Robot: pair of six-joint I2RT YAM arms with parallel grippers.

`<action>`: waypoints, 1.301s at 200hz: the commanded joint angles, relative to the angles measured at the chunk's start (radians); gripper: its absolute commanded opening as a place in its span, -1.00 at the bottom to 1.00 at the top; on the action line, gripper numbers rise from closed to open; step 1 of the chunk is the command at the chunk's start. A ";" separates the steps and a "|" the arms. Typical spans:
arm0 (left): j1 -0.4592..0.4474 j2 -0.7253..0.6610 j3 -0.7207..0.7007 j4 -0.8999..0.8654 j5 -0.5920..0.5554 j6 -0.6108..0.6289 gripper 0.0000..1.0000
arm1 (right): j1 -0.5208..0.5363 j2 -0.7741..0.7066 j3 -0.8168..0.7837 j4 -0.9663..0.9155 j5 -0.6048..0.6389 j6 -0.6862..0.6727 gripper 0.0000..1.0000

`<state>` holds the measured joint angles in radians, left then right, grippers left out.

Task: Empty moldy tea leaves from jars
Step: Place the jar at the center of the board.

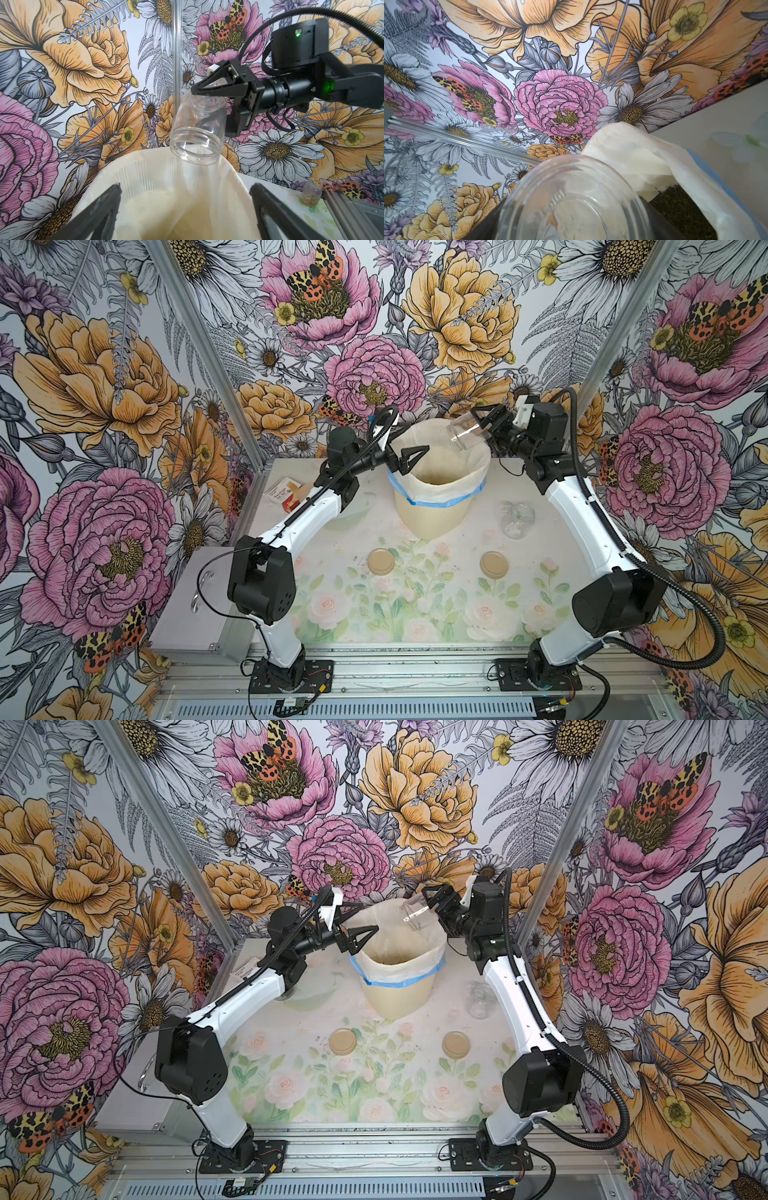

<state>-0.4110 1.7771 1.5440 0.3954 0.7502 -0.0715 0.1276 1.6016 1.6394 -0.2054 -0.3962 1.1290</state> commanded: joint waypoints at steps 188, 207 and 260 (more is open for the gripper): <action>-0.101 0.266 0.364 -0.118 0.124 0.105 0.98 | -0.019 -0.193 -0.339 0.530 -0.046 0.479 0.37; -0.107 0.278 0.381 -0.132 0.118 0.111 0.97 | -0.019 -0.193 -0.337 0.529 -0.056 0.479 0.36; -0.129 0.318 0.454 -0.196 0.129 0.137 0.98 | -0.019 -0.192 -0.334 0.521 -0.075 0.474 0.36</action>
<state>-0.5228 2.0731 1.9518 0.2512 0.8871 0.0261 0.1059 1.4536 1.2915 0.2379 -0.4473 1.5974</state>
